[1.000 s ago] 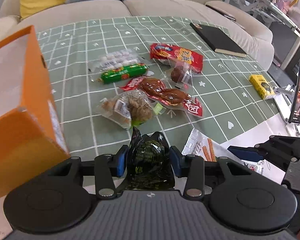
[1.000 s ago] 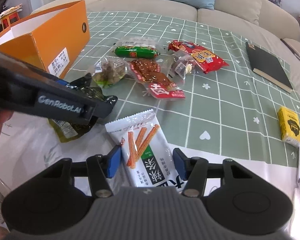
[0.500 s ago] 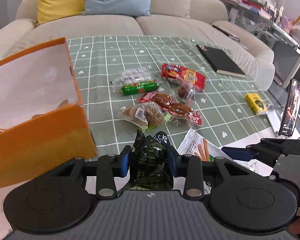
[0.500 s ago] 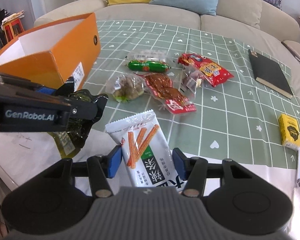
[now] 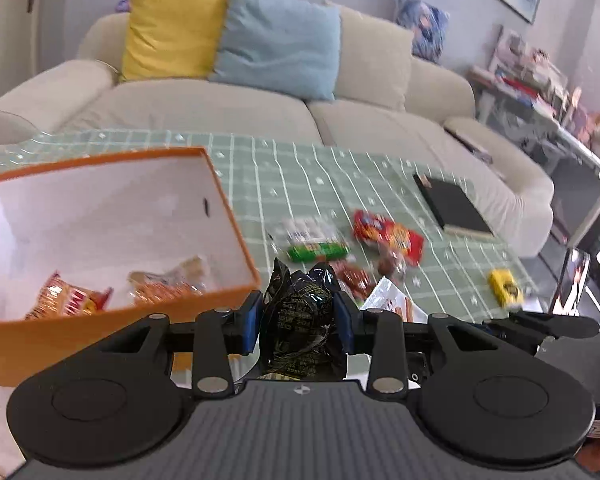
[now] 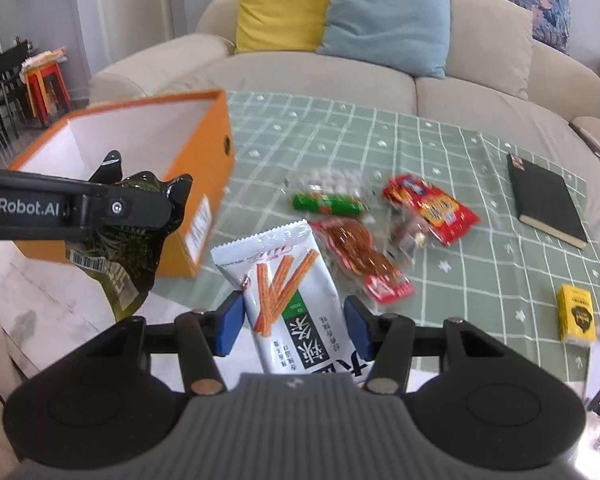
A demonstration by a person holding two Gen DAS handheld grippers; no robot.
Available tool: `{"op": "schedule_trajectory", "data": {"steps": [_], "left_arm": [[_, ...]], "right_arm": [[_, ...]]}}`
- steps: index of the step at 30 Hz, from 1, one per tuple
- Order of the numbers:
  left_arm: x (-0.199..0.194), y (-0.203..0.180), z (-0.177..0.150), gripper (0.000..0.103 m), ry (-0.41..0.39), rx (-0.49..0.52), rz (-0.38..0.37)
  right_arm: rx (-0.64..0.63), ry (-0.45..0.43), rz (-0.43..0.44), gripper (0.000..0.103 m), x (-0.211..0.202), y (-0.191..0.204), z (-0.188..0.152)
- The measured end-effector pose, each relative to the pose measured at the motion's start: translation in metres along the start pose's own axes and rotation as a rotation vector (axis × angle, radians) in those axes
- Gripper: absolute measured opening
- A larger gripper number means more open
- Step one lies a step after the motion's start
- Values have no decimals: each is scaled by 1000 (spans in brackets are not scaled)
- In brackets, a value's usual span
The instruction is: Organize snacks
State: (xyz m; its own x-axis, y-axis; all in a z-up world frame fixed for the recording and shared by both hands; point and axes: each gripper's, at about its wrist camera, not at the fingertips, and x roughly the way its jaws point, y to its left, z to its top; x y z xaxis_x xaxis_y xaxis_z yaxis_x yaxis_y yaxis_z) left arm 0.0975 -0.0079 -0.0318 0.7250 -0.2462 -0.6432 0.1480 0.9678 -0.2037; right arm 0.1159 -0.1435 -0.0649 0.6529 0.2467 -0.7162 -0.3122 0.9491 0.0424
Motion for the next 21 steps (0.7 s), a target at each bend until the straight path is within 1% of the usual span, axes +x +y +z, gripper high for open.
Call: {"op": "schedule_trajectory", "data": {"steps": [6, 11, 18, 21], "left_arm": [[-20, 21, 12, 43, -55, -47, 30], [-30, 42, 21, 43, -89, -72, 76], [-34, 73, 35, 43, -101, -98, 151], [-32, 86, 39, 43, -95, -100, 177]], "right_arm": [[-27, -57, 39, 52, -12, 20, 22], [-61, -100, 73, 52, -17, 41, 45], [-129, -149, 131, 52, -11, 75, 76], [-160, -156, 150, 52, -2, 90, 88]]}}
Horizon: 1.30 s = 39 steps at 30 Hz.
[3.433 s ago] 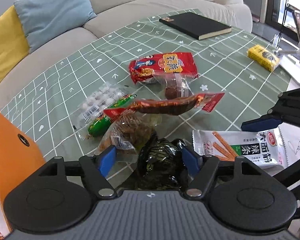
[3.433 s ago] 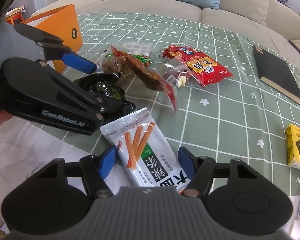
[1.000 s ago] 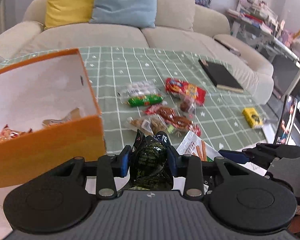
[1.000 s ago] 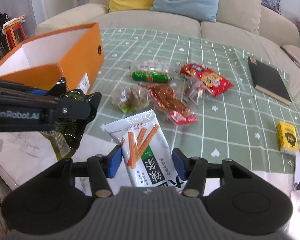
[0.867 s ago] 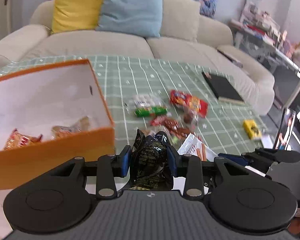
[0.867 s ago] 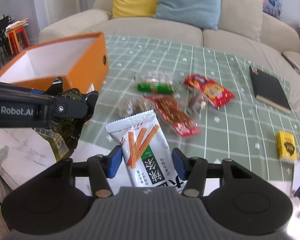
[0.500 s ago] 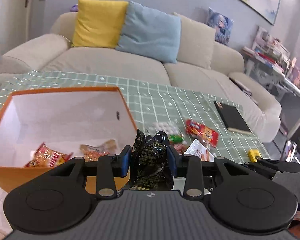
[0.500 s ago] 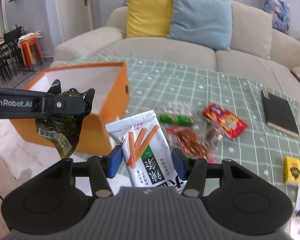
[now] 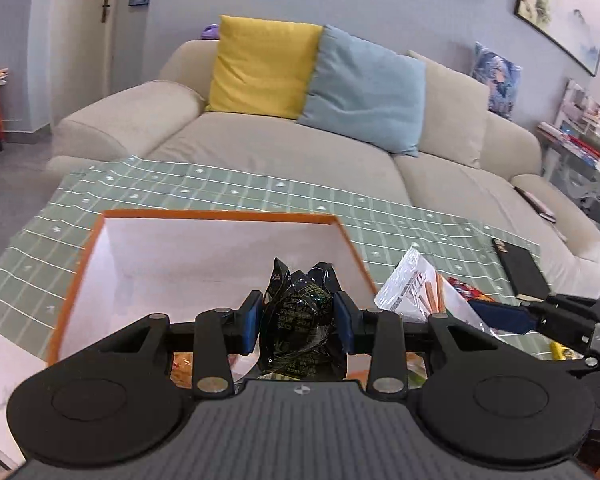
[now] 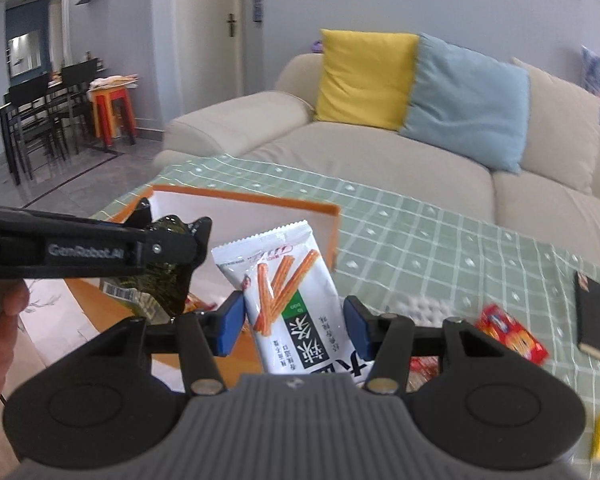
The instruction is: Organize snacks
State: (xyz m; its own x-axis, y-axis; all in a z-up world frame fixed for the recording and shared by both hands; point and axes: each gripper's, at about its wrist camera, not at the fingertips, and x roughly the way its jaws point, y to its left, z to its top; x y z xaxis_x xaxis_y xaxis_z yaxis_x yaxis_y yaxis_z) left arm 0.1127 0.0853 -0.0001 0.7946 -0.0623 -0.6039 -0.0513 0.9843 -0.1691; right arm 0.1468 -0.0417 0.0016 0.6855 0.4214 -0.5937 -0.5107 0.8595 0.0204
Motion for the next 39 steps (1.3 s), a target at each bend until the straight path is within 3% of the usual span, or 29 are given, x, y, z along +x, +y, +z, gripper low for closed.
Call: {"op": "schedule_trajectory", "data": {"steps": [15, 30, 39], "left_arm": [[51, 41, 14, 43, 103, -18, 86], [108, 63, 6, 43, 264, -37, 156], [132, 68, 4, 43, 310, -31, 209]], "right_arm": [[-58, 70, 18, 51, 78, 18, 41], [-130, 193, -18, 51, 147, 27, 39], [-195, 235, -49, 49, 179, 34, 40]]}}
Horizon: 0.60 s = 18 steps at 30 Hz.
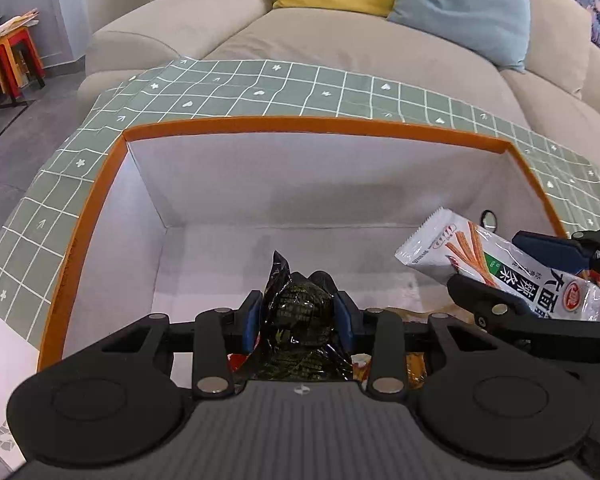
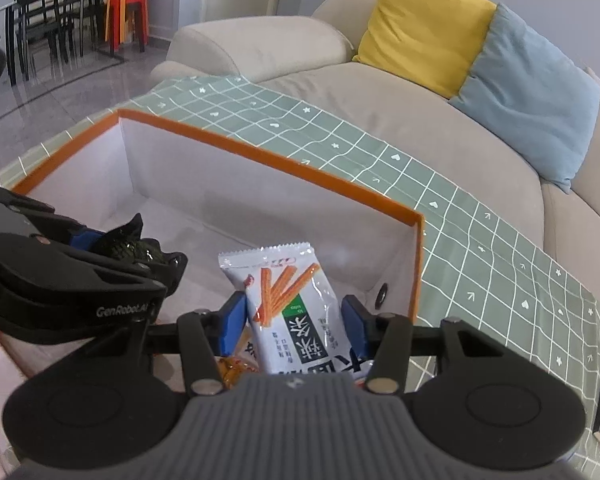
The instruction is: Organize snacks
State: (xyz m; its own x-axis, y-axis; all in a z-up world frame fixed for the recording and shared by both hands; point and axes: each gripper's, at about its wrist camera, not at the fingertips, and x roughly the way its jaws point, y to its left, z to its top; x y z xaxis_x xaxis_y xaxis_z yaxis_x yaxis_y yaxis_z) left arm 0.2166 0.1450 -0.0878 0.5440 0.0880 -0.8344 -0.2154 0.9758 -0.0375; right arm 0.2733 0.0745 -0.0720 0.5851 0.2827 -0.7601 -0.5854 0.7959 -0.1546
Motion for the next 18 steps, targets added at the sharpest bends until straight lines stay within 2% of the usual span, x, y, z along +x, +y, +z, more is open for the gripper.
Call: {"op": "schedule_trajectory", "data": {"steps": [5, 7, 12, 15, 18], "left_arm": [[8, 5, 7, 43, 23, -15, -8], [10, 7, 9, 43, 35, -27, -22], [10, 8, 14, 43, 34, -28, -22], [6, 10, 16, 43, 16, -55, -67], [3, 7, 17, 43, 14, -73, -162]], "right_arm": [[18, 14, 42, 49, 11, -4, 1], [54, 28, 92, 44, 15, -10, 0], [134, 29, 126, 47, 13, -19, 0], [172, 16, 134, 52, 6, -27, -3], [204, -5, 120, 52, -2, -33, -6]]}}
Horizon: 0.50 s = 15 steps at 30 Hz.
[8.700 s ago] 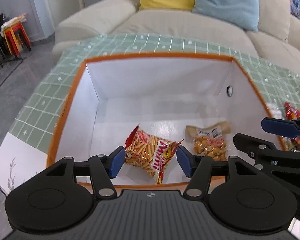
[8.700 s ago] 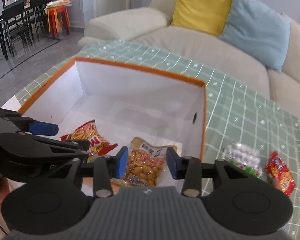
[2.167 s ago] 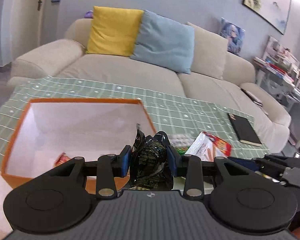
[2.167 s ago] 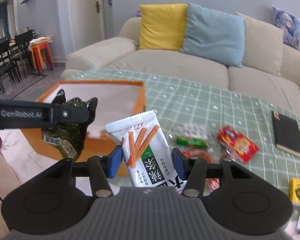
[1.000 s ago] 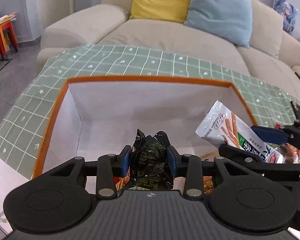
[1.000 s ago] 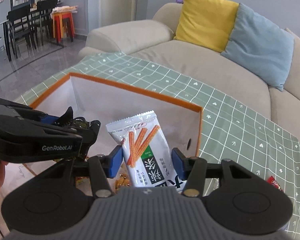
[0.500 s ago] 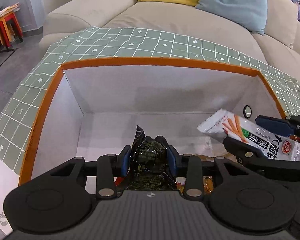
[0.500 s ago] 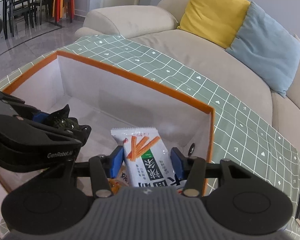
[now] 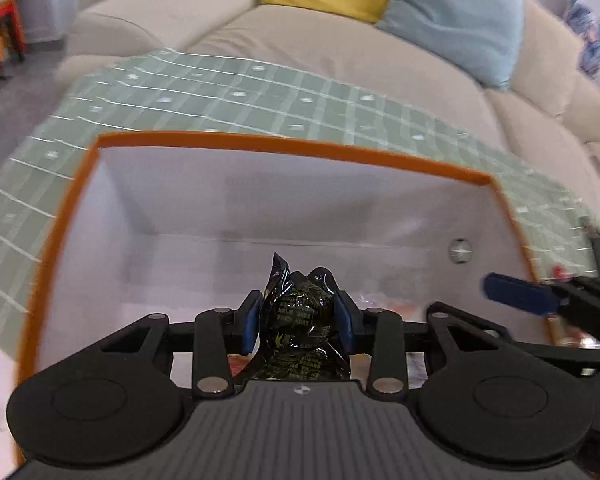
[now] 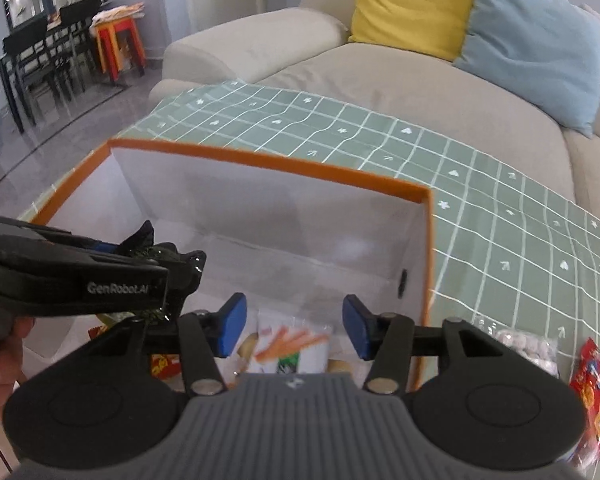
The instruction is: Organize snacks
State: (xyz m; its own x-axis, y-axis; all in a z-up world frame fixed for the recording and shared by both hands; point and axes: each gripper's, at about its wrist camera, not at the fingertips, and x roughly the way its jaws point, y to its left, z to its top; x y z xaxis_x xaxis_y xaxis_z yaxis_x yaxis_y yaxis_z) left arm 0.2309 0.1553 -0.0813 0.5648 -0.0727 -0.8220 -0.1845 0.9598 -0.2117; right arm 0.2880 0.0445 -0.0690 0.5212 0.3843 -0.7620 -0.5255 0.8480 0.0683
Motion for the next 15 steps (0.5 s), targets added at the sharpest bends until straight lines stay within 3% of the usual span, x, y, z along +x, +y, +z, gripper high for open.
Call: {"op": "schedule_trajectory", "data": {"steps": [2, 8, 12, 15], "left_arm": [[3, -1, 0, 43, 17, -27, -29], [12, -5, -3, 43, 54, -50, -17], [5, -3, -3, 52, 28, -54, -28], [-4, -8, -2, 53, 9, -30, -11]], "right_arm": [[14, -11, -10, 51, -4, -1, -2], [25, -18, -6, 52, -16, -6, -7], [16, -22, 0, 52, -20, -5, -9], [9, -21, 1, 52, -20, -5, -10]]}}
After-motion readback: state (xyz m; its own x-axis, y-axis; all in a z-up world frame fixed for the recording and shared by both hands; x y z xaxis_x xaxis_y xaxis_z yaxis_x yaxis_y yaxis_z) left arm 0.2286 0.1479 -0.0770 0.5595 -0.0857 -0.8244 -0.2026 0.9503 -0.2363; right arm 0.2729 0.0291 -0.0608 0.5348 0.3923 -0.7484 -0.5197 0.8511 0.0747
